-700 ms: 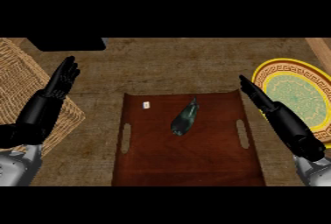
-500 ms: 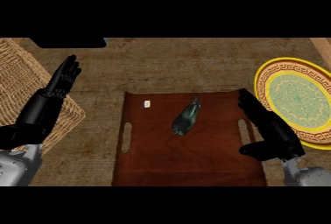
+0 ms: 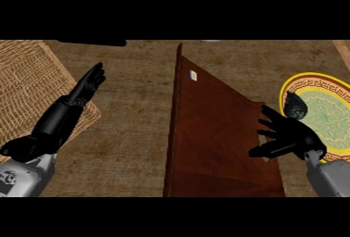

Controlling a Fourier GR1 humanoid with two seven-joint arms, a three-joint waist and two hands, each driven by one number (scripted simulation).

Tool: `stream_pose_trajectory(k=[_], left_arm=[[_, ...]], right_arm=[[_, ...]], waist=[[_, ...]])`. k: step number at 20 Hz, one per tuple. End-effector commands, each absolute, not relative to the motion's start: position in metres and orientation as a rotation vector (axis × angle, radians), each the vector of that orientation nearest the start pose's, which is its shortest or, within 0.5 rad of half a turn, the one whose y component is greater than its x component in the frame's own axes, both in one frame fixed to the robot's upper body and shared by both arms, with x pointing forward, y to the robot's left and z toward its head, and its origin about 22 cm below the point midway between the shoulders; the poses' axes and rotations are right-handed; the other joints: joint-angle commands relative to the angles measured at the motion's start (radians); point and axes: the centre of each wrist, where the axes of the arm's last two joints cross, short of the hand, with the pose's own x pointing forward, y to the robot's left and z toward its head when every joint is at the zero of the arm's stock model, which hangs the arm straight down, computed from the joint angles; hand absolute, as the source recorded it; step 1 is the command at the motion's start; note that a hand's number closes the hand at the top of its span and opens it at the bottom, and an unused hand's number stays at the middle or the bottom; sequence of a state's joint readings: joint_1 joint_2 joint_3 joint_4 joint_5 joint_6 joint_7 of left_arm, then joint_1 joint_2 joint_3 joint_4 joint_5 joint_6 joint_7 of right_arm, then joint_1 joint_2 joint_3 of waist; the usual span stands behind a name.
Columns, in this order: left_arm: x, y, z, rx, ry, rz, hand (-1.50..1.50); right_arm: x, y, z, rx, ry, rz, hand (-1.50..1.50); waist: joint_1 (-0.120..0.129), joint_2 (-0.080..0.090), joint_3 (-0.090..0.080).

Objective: Pick the eggplant from the tray and place it in the plate

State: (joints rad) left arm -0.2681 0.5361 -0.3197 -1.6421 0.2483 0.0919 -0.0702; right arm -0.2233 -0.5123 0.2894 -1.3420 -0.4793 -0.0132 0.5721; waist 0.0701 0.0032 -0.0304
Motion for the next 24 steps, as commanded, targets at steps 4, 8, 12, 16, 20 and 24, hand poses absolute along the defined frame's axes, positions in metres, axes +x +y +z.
stream_pose_trajectory(k=[4,8,12,16,20,24], left_arm=[[0.289,0.243,0.096,-0.054,-1.807,-0.521,0.00],[0.291,0.238,0.090,-0.047,-1.815,-0.521,0.00],[0.287,0.244,0.081,-0.023,-1.795,-0.492,0.00],[0.287,0.250,0.083,-0.016,-1.775,-0.489,0.00],[0.284,0.247,0.073,-0.038,-1.795,-0.510,0.00],[0.283,0.244,0.074,-0.035,-1.793,-0.488,0.00]], right_arm=[[0.354,-0.252,0.043,-0.061,-0.553,0.375,-1.50],[0.392,-0.224,0.075,-0.043,-0.428,0.412,-1.50],[0.411,-0.238,0.080,0.098,-0.298,0.379,-1.50],[0.422,-0.223,0.075,0.230,-0.205,0.432,-1.50],[0.436,-0.232,0.087,0.194,-0.142,0.474,-1.50],[0.433,-0.264,0.072,0.188,-0.091,0.465,-1.50]], waist=[[0.023,0.020,0.030],[0.011,0.017,0.030],[-0.020,0.010,0.031],[-0.013,0.012,0.031],[-0.008,0.018,0.031],[-0.024,0.013,0.032]])
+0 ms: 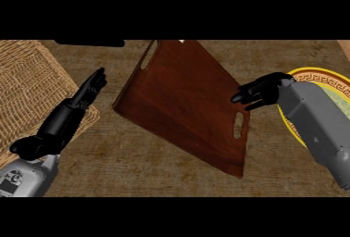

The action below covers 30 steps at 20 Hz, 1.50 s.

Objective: Pick the eggplant from the tray and place it in the plate

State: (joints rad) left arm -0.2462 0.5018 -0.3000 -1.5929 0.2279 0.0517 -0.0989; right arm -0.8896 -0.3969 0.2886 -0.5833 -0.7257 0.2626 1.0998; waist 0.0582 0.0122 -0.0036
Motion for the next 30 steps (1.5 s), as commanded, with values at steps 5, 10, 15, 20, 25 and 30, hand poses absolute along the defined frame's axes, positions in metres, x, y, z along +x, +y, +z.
stream_pose_trajectory(k=[5,10,15,20,25,30], left_arm=[[0.282,0.252,0.076,-0.010,-1.784,-0.491,0.00],[0.278,0.252,0.075,-0.013,-1.806,-0.465,0.00],[0.284,0.260,0.083,-0.004,-1.789,-0.479,0.00],[0.276,0.254,0.076,-0.006,-1.783,-0.470,0.00],[0.284,0.249,0.087,0.003,-1.803,-0.477,0.00],[0.281,0.249,0.076,-0.004,-1.778,-0.468,0.00]], right_arm=[[0.433,-0.284,0.065,0.174,-0.056,0.410,-1.50],[0.440,-0.252,0.056,0.259,-0.086,0.406,-1.50],[0.432,-0.256,0.039,0.296,-0.062,0.476,-1.50],[0.430,-0.237,0.028,0.332,-0.050,0.501,-1.50],[0.423,-0.221,0.010,0.377,-0.023,0.543,-1.50],[0.418,-0.210,-0.001,0.422,-0.001,0.556,-1.50]], waist=[[-0.009,0.003,0.005],[-0.005,0.004,0.005],[-0.022,0.000,0.004],[-0.018,-0.003,0.004],[-0.027,-0.002,0.005],[-0.034,-0.003,0.004]])
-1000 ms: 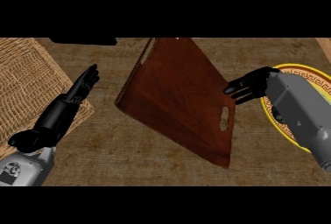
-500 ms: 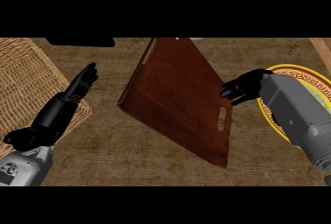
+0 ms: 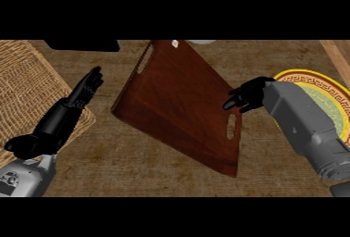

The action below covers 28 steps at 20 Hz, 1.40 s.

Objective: Pick the eggplant from the tray and place it in the plate

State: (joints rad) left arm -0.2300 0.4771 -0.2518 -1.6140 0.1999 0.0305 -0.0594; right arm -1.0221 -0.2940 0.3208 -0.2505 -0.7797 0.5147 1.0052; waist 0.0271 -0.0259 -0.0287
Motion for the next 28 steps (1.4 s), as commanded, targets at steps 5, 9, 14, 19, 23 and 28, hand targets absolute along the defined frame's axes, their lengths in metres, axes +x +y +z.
stream_pose_trajectory(k=[5,9,14,19,23,28], left_arm=[[0.285,0.248,0.079,-0.001,-1.785,-0.467,0.00],[0.279,0.259,0.075,0.002,-1.775,-0.468,0.00],[0.284,0.254,0.078,0.006,-1.782,-0.470,0.00],[0.286,0.253,0.081,0.005,-1.768,-0.444,0.00],[0.272,0.254,0.075,0.001,-1.771,-0.474,0.00],[0.274,0.268,0.066,0.042,-1.710,-0.437,0.00]], right_arm=[[0.412,-0.181,-0.011,0.464,0.022,0.598,-1.50],[0.414,-0.180,-0.010,0.467,0.023,0.599,-1.50],[0.406,-0.152,-0.018,0.475,0.029,0.627,-1.50],[0.400,-0.122,-0.018,0.493,-0.103,0.702,1.50],[0.402,-0.124,-0.014,0.446,-0.113,0.713,1.50],[0.413,-0.106,0.047,0.146,-0.410,1.226,1.50]], waist=[[-0.007,0.033,0.029],[0.002,0.034,0.028],[-0.019,0.028,0.028],[-0.020,0.025,0.029],[-0.005,0.022,0.029],[-0.067,-0.035,0.026]])
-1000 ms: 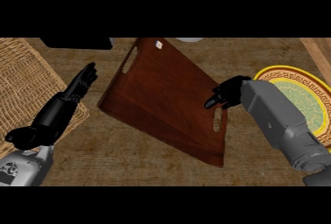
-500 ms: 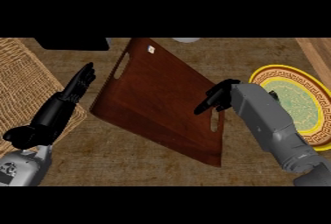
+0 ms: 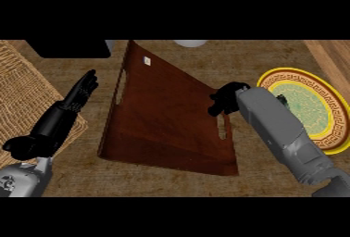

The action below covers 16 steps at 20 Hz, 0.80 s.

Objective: Pick the eggplant from the tray and place it in the plate

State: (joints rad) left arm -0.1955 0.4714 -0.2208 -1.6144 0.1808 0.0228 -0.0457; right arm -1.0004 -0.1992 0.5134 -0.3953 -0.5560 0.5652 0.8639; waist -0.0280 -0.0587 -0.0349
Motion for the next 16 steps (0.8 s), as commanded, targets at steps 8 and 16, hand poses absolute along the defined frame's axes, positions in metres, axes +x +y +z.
stream_pose_trajectory(k=[8,16], left_arm=[[0.268,0.277,0.050,0.074,-1.618,-0.395,0.00],[0.260,0.296,0.042,0.153,-1.600,-0.329,0.00]], right_arm=[[0.383,-0.022,0.160,-0.233,-0.941,1.709,1.50],[0.350,-0.045,0.215,-0.411,-1.432,1.716,1.50]], waist=[[-0.074,-0.099,0.043],[-0.170,-0.070,0.051]])
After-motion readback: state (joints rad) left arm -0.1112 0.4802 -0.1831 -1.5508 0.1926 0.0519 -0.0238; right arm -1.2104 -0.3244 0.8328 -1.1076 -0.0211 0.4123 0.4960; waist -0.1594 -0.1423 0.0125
